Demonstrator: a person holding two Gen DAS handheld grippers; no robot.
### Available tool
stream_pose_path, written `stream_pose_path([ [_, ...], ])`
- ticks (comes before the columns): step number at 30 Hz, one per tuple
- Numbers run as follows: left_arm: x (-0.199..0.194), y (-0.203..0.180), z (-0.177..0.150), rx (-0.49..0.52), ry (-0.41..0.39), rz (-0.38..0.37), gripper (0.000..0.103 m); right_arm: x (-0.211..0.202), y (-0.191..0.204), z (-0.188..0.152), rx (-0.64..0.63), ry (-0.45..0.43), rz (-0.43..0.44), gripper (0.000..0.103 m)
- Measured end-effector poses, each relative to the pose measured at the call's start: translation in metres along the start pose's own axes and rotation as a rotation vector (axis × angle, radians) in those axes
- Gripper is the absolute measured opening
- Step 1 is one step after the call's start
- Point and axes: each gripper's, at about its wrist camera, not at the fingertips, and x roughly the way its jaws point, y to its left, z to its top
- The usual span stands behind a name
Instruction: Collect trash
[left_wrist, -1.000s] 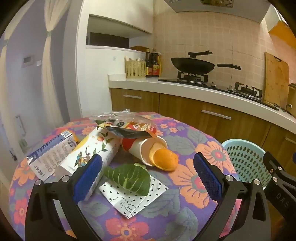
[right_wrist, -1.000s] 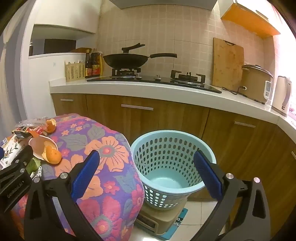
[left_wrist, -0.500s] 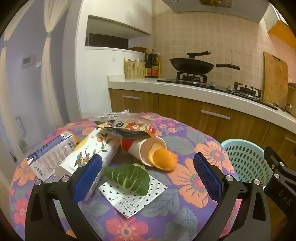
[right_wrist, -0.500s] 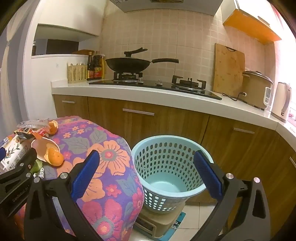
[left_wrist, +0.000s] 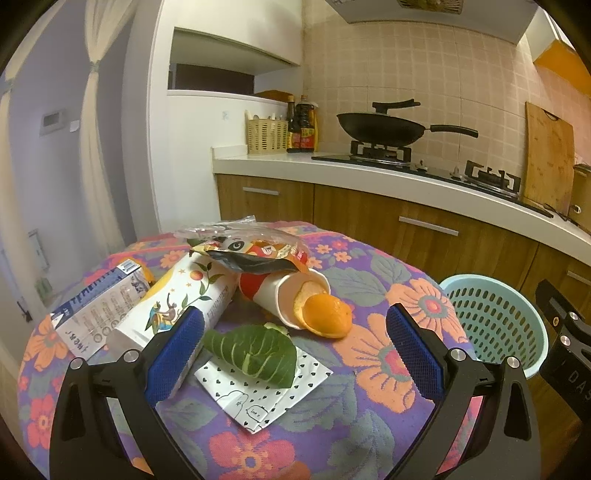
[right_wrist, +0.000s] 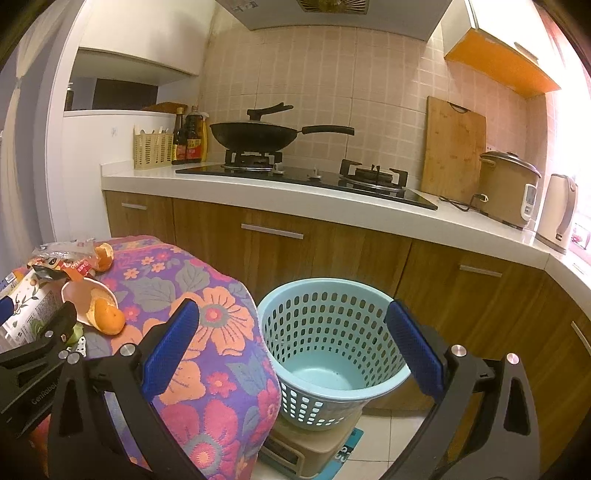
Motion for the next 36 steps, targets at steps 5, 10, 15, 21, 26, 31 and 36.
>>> stream_pose_path([
  [5, 0.0002, 0.0015, -0.0006, -0.013, 0.0, -0.001, 0.096, 0.0006, -0.0001, 0.0003, 0.003, 0.006, 0.003, 0.097],
  [10, 0.0008, 0.0022, -0.0006, -0.014, 0.009, -0.008, 0.096, -0.0003, 0.001, 0.0009, -0.008, 0.001, -0.002, 0.097],
  [15, 0.0013, 0.0022, 0.0001, -0.014, 0.009, -0.009, 0.096, 0.0009, 0.0, -0.0013, 0.001, 0.014, 0.005, 0.097],
  [21, 0.0024, 0.0026, 0.0001, -0.015, 0.013, -0.012, 0.096, 0.0051, 0.0003, -0.002, -0.002, 0.029, -0.005, 0.097],
  [26, 0.0026, 0.0027, 0.0005, -0.015, 0.012, -0.011, 0.096, 0.0053, 0.0006, -0.0009, -0.001, 0.03, -0.004, 0.097],
  [31, 0.0029, 0.0033, 0.0008, -0.016, 0.011, -0.011, 0.096, 0.0044, -0.0003, -0.0008, 0.002, 0.028, -0.003, 0.097],
  [36, 0.0036, 0.0039, 0.0013, -0.018, 0.011, -0.01, 0.096, 0.0057, 0.0008, -0.0006, -0.009, 0.032, -0.023, 0.097],
])
